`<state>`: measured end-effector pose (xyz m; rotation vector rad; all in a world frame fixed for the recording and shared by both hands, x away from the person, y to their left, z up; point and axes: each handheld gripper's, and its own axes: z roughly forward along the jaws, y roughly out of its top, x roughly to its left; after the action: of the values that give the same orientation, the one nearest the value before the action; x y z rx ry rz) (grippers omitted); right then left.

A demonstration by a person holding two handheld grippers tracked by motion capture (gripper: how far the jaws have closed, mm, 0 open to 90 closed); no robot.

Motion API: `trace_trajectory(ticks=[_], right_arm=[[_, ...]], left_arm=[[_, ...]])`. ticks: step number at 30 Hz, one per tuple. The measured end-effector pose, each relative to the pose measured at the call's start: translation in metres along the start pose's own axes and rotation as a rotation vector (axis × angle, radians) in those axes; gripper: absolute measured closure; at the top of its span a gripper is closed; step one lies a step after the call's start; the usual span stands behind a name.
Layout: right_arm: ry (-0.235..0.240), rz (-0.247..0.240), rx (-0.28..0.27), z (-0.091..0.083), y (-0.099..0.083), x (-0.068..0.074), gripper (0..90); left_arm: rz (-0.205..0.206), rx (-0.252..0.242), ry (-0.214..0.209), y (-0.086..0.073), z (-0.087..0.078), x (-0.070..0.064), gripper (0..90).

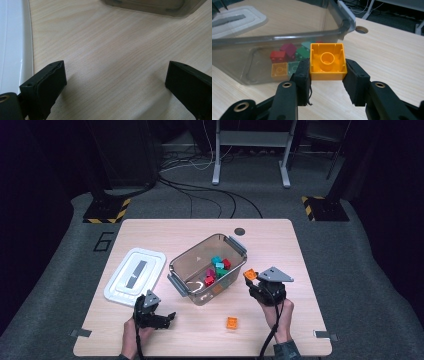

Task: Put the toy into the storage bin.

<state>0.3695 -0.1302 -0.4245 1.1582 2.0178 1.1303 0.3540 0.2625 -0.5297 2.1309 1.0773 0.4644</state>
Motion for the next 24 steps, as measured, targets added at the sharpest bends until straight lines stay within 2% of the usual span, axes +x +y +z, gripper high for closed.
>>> trace_trajectory(ticks=[11, 24], right_arm=[[-0.013, -0.026, -0.043, -0.008, 0.025, -0.002, 58.5], [-0.031, -0.042, -0.068, -0.005, 0.050, -0.009, 58.4]], left_arm=[[0.000, 0.000, 0.000, 0.000, 0.000, 0.000, 3.2], [0.002, 0.001, 0.000, 0.000, 0.000, 0.000, 3.2]])
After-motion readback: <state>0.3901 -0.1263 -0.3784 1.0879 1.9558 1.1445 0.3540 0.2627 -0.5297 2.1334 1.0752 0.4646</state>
